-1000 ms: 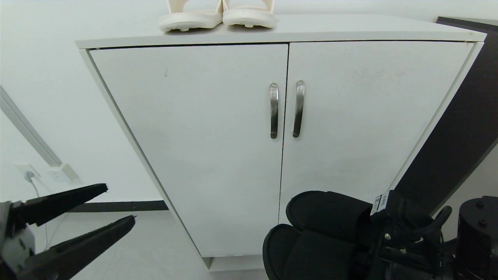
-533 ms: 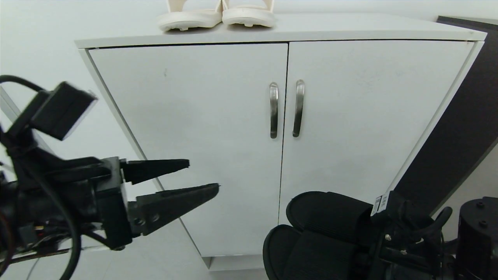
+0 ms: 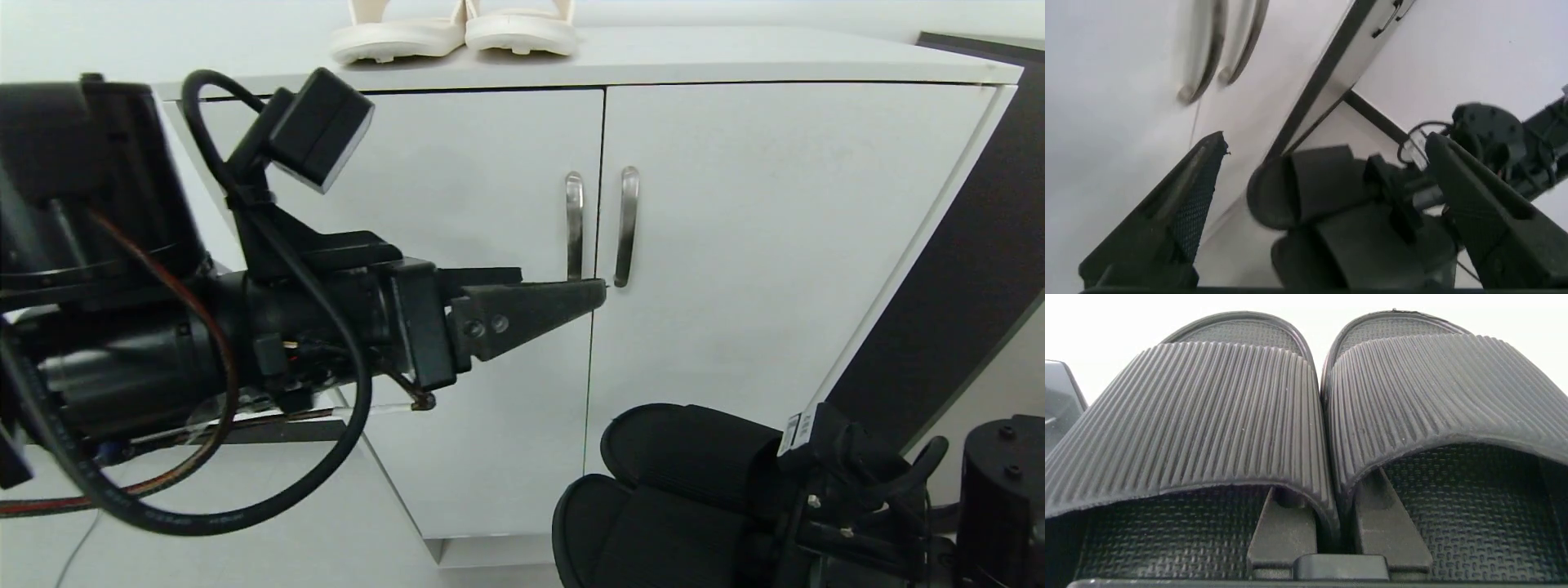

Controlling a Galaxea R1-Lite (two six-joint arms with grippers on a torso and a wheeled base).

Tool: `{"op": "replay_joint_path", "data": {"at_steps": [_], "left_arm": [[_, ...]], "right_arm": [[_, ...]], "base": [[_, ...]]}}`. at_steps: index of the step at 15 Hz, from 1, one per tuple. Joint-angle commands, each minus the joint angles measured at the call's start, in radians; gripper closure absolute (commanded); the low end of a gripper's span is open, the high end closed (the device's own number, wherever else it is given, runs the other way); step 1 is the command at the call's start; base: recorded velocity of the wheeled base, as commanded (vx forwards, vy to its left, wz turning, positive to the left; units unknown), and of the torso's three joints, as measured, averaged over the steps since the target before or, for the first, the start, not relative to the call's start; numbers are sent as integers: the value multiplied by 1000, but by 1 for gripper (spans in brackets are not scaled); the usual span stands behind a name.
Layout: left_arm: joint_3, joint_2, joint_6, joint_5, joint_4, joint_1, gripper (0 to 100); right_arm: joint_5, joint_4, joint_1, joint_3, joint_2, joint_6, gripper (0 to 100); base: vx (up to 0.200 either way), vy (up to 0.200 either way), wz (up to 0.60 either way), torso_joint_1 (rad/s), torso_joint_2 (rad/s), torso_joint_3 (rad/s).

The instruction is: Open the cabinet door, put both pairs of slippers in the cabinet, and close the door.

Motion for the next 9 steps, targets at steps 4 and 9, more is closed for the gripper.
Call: {"op": "replay_joint_path", "data": {"at_steps": [4, 9], "left_arm": [[-156, 152, -54, 23, -2, -111, 0], [-271, 241, -50, 119, -4, -109, 0]], "right_arm": [[0, 0, 1, 5, -6, -2, 100], [0, 0, 1, 5, -2, -4, 100]], "base": [[0, 0, 0, 0, 0, 0], [0, 0, 0, 0, 0, 0]]}}
